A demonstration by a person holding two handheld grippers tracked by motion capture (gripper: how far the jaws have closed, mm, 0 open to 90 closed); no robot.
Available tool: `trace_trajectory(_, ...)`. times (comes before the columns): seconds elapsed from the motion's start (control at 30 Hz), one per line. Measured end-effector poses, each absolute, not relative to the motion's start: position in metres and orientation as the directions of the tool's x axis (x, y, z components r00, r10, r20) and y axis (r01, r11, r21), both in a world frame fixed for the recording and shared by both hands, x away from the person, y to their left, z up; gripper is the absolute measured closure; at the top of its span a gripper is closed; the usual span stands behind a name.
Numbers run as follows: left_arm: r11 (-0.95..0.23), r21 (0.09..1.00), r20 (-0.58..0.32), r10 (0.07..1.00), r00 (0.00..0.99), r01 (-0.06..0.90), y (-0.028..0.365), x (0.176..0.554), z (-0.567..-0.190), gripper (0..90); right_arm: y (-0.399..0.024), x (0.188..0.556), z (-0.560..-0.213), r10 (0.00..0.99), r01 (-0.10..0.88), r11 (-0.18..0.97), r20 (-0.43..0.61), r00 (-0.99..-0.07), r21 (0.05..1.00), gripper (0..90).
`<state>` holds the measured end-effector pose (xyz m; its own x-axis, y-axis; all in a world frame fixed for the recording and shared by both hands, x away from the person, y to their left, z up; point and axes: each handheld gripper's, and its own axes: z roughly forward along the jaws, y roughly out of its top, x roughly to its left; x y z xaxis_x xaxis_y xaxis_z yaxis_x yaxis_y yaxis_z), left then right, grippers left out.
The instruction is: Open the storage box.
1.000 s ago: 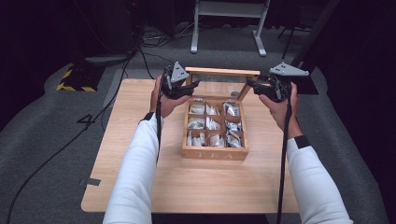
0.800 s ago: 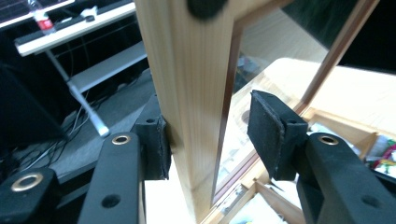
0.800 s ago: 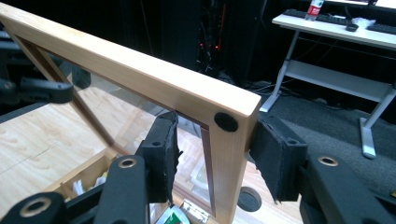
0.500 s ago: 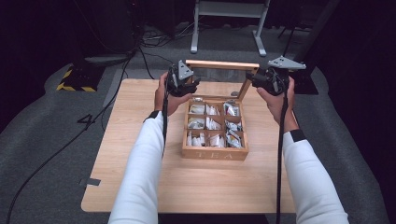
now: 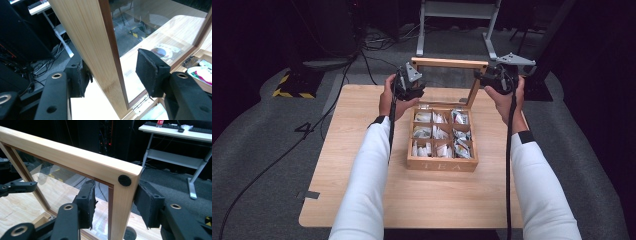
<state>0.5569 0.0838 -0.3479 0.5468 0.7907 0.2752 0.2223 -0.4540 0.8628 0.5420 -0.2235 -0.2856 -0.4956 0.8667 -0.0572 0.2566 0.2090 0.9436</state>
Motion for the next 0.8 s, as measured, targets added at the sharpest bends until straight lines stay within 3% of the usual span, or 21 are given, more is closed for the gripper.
trace_trajectory(0.8, -0.511, 0.746, 0.221, 0.796, 0.564, 0.428, 0.079, 0.564, -0.390, 33.6, -0.215, 0.574, -0.305, 0.907, 0.370, 0.215, -0.045, -0.418, 0.904, 52.0)
